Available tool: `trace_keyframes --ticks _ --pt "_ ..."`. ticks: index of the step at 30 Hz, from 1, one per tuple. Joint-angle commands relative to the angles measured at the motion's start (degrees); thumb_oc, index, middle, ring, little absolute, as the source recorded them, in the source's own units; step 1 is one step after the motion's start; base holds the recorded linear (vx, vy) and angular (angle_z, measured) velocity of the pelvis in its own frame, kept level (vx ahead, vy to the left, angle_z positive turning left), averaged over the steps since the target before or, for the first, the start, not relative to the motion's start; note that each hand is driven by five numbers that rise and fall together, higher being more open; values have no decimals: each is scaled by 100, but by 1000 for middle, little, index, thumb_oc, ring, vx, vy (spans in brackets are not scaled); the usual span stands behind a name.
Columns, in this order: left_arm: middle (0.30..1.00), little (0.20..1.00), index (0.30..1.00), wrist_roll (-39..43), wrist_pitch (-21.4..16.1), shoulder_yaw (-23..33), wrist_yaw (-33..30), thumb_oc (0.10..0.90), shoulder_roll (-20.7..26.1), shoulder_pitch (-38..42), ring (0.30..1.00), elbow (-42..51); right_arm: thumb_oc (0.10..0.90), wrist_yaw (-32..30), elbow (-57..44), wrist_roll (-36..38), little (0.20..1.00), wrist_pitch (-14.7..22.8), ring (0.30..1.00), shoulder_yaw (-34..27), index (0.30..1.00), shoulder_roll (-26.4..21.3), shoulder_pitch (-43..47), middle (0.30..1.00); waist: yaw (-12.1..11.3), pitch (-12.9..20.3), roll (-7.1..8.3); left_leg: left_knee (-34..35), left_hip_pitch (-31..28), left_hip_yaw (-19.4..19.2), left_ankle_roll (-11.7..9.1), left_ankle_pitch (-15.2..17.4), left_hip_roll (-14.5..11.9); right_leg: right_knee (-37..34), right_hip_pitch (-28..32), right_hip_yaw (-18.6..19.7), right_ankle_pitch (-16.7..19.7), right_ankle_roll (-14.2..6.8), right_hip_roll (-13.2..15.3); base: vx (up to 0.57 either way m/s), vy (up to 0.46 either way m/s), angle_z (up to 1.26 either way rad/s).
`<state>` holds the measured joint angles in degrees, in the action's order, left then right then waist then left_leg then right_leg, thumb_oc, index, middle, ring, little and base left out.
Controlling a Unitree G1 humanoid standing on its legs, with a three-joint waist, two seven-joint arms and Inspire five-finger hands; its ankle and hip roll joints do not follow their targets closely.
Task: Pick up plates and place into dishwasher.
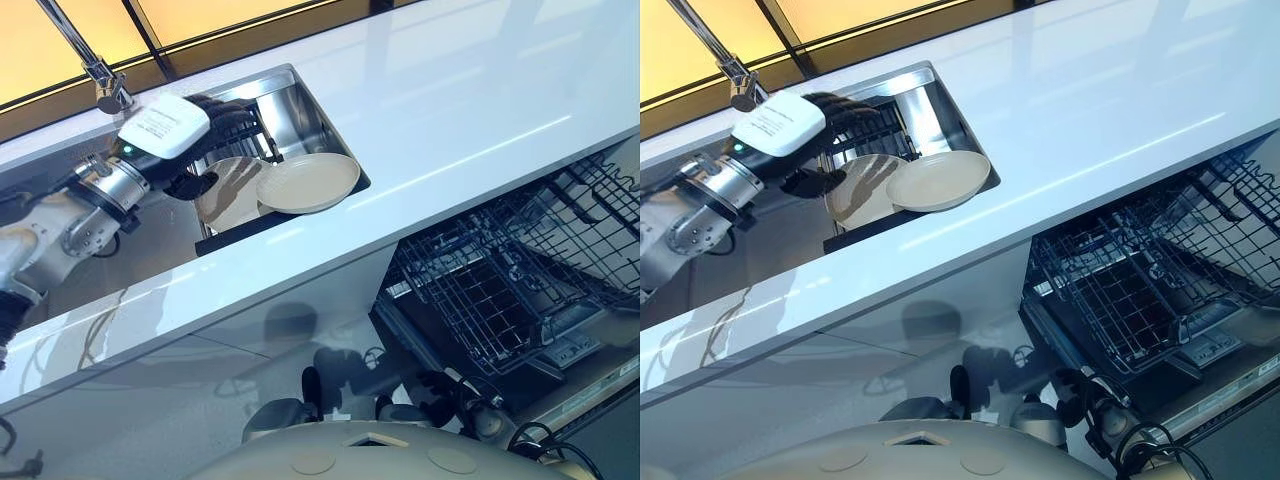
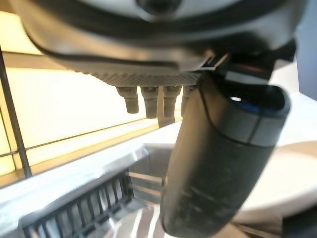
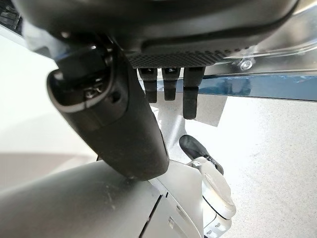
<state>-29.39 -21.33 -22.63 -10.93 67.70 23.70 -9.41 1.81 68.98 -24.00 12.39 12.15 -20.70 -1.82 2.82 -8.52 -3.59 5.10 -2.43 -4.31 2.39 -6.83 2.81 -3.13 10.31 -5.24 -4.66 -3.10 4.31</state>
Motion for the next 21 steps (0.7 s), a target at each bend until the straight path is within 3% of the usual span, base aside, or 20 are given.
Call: trace_keyframes --ticks 1,11,21 --pt "900 900 900 -25 104 1261 -453 800 -146 372 900 -310 800 -68 -90 -57 900 80 900 -73 900 -367 -37 900 -86 187 -181 -329 -317 -149 -67 1202 116 378 -678 -138 -156 -71 -435 0 0 0" --pt "900 900 900 -410 213 1014 -603 800 -623 282 900 -229 800 -81 -97 -76 900 88 900 -60 900 -344 -17 900 -49 131 -164 -353 -290 -170 -50 1220 124 432 -733 -139 -155 -78 -427 0 0 0" --pt "900 900 900 -537 327 701 -662 800 -787 455 900 -197 800 -85 -115 -78 900 60 900 -35 900 -334 9 900 1 110 -155 -371 -277 -206 -37 1236 131 455 -770 -112 -149 -80 -441 0 0 0"
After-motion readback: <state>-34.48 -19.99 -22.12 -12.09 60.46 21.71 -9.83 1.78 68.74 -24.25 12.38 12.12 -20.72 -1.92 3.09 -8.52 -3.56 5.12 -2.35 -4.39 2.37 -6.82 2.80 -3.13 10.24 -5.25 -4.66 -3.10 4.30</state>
